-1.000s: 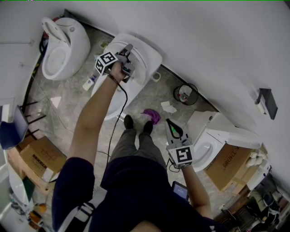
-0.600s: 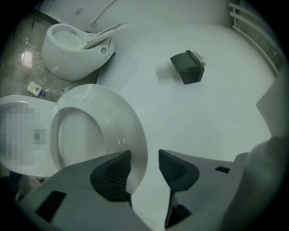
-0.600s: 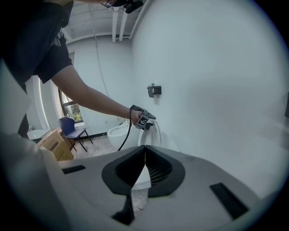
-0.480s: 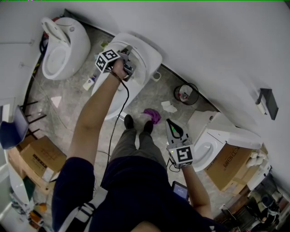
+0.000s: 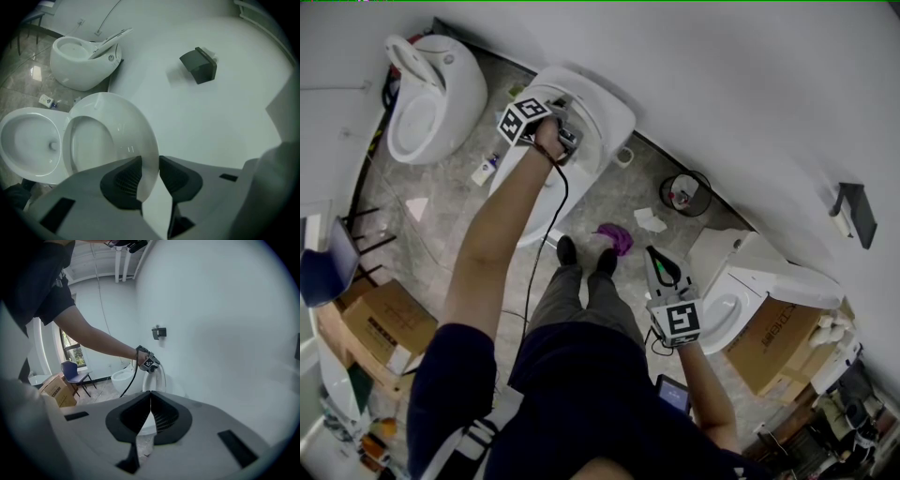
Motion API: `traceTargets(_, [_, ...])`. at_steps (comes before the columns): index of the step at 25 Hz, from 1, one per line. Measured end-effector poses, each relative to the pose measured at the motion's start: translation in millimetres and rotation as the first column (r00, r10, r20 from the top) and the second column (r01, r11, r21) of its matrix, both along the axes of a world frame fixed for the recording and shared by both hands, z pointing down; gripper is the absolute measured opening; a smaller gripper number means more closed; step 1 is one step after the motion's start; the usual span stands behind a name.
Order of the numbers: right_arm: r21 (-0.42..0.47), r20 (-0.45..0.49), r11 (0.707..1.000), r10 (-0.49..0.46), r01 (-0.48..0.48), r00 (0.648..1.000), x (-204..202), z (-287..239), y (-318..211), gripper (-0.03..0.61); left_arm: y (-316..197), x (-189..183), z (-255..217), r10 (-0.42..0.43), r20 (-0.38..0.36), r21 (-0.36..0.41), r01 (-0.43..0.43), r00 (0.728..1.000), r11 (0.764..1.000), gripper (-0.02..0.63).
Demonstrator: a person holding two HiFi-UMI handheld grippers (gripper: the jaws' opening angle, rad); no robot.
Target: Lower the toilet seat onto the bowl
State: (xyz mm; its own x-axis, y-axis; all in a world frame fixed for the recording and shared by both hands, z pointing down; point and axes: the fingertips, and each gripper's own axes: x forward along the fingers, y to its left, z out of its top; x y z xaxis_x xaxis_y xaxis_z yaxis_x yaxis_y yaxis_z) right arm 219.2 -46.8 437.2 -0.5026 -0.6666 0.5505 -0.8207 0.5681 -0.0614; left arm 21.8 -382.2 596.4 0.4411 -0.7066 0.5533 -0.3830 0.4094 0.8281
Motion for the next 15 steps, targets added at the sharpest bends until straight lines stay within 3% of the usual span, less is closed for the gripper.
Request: traceTargets(15, [0.005,0.005,1.000,-0.010,0.010,1.000,1.2,0.9,1.7,0.020,15.9,-7.4,-7.2,0.021,0.023,0.030,-0.021,1.000,0.999,0.118])
